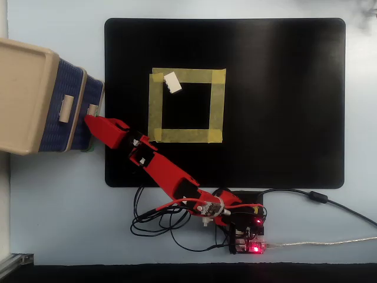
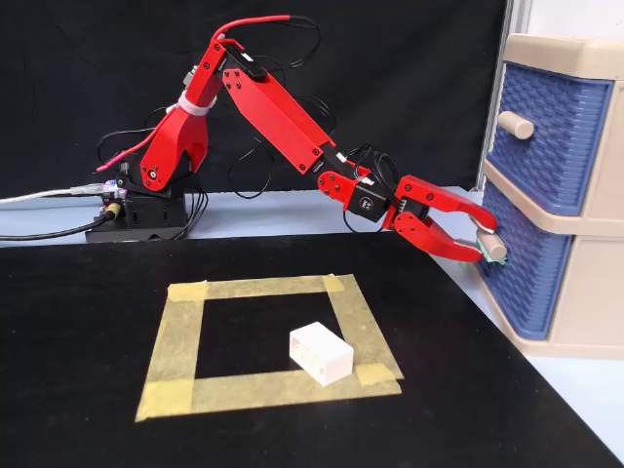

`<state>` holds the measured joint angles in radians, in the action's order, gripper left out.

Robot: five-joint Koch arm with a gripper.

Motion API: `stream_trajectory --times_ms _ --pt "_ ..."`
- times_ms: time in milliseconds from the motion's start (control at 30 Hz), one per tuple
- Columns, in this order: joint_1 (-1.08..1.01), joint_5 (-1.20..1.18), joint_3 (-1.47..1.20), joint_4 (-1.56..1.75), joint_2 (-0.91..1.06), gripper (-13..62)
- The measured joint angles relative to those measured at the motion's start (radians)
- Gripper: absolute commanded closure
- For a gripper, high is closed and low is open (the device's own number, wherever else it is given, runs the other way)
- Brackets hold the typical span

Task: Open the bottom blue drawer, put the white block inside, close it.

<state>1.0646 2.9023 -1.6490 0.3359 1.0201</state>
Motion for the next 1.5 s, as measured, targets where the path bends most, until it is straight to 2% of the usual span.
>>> stream_trajectory --times_ms 167,300,400,433,467,533,567,667,800,867,933,1033,1100,1200,1367,1500 --pt "-0.021 0.002 -0.27 0.003 0.164 57.5" --pt "-0.104 0.002 -0.627 0.006 0.448 57.5" --pt "-0.138 0.002 -0.775 0.005 0.577 57.3" --pt "-0.146 0.002 -0.776 0.005 0.581 55.2" --pt "-0.152 0.002 -0.776 0.005 0.583 47.3" --pt "-0.169 0.002 -0.773 0.005 0.583 24.9" --pt "-0.172 0.002 -0.773 0.005 0.581 16.8" --pt "-0.175 -0.008 -0.781 -0.008 0.612 15.8" --pt "-0.229 -0.12 -0.755 -0.296 0.787 15.8" --pt "-0.268 -0.242 -0.595 -0.618 0.913 15.9" --pt "-0.296 -0.327 -0.405 -0.847 0.94 16.0" --pt "-0.327 -0.505 0.051 -1.255 0.811 16.0" --pt "-0.35 -0.643 0.235 -1.433 0.693 16.0" --pt "-0.417 -0.968 0.558 -1.669 0.463 16.0" --pt "-0.532 -1.379 0.756 -1.752 0.189 15.9" --pt "-0.541 -1.41 0.907 -1.749 0.031 15.9"
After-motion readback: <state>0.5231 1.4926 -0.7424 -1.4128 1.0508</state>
